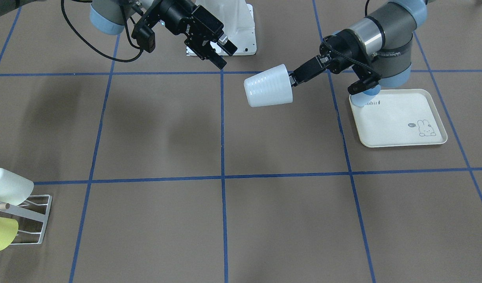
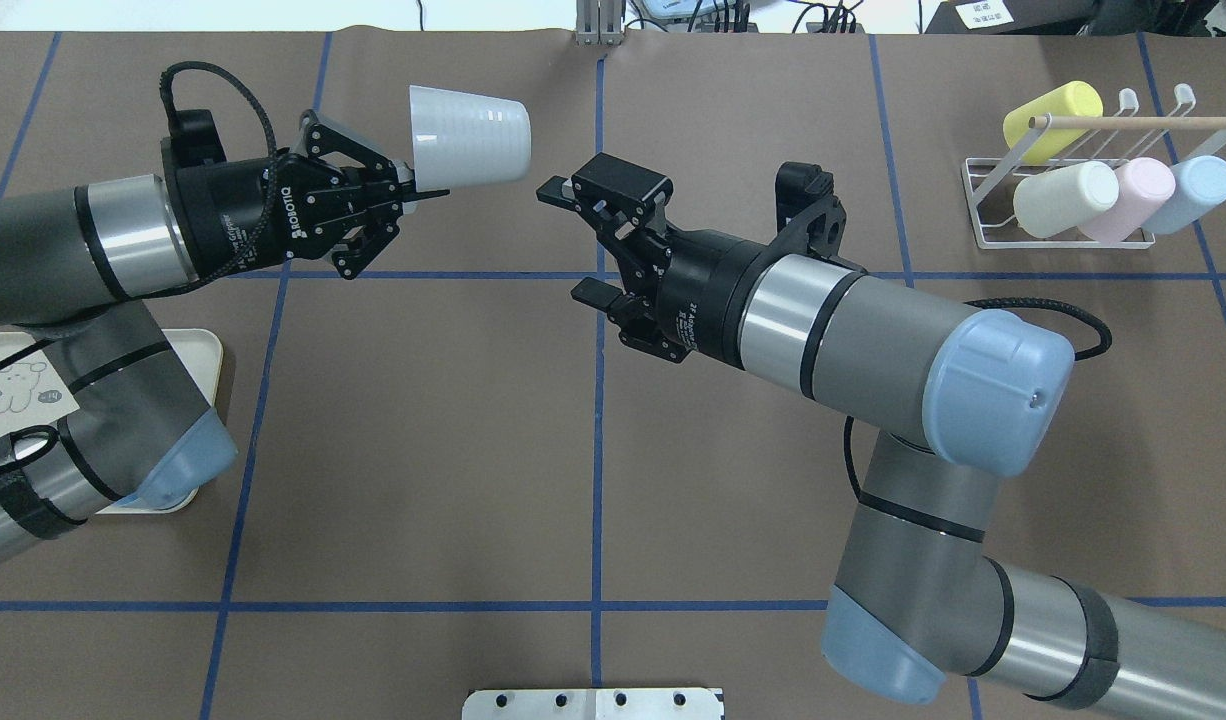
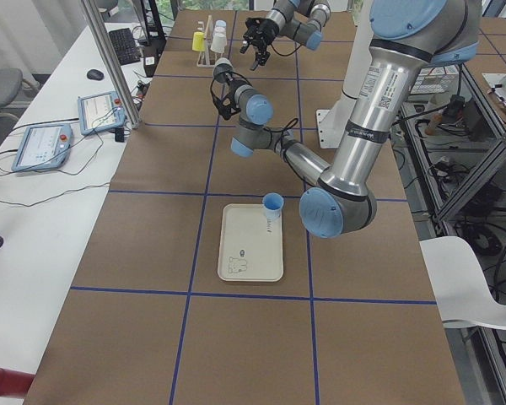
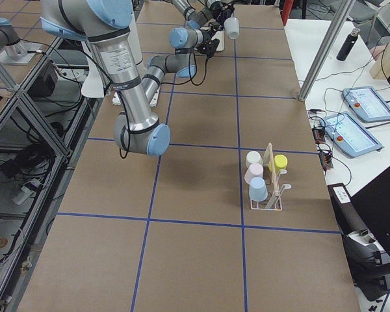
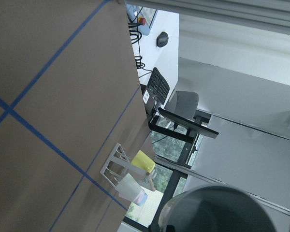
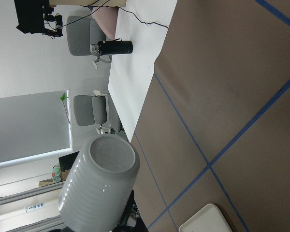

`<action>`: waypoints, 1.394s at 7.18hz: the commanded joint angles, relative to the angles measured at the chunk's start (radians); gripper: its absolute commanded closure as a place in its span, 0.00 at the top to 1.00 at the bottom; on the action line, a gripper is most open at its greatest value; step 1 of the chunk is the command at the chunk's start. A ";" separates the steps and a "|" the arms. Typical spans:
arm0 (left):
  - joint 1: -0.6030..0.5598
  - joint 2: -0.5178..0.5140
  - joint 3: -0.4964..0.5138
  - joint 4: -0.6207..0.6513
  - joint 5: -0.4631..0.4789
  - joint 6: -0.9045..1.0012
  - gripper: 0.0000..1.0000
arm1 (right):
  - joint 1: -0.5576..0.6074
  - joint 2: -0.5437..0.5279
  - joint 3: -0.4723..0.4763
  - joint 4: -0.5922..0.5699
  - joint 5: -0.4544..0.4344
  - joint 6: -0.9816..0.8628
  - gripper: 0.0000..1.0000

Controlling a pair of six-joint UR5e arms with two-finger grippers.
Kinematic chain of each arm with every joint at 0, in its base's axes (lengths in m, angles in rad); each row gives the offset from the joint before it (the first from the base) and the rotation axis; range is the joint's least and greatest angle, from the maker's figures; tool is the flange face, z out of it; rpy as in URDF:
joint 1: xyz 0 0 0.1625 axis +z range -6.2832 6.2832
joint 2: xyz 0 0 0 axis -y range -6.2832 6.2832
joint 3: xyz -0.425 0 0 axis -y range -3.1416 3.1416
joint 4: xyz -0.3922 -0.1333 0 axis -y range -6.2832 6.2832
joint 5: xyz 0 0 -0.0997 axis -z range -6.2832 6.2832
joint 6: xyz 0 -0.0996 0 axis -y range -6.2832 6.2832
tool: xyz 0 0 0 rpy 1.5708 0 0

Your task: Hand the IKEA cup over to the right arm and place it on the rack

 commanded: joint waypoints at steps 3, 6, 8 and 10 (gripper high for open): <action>0.036 0.000 -0.007 -0.062 -0.004 -0.060 0.00 | 0.000 0.004 -0.005 0.061 0.000 0.061 0.99; 0.081 0.000 -0.032 -0.071 -0.010 -0.065 0.00 | -0.002 0.002 -0.010 0.082 0.000 0.061 0.99; 0.101 0.000 -0.044 -0.071 -0.010 -0.065 0.00 | -0.002 0.002 -0.010 0.082 0.000 0.061 0.98; 0.110 0.000 -0.046 -0.072 -0.012 -0.065 0.00 | 0.000 0.002 -0.014 0.101 -0.001 0.061 0.96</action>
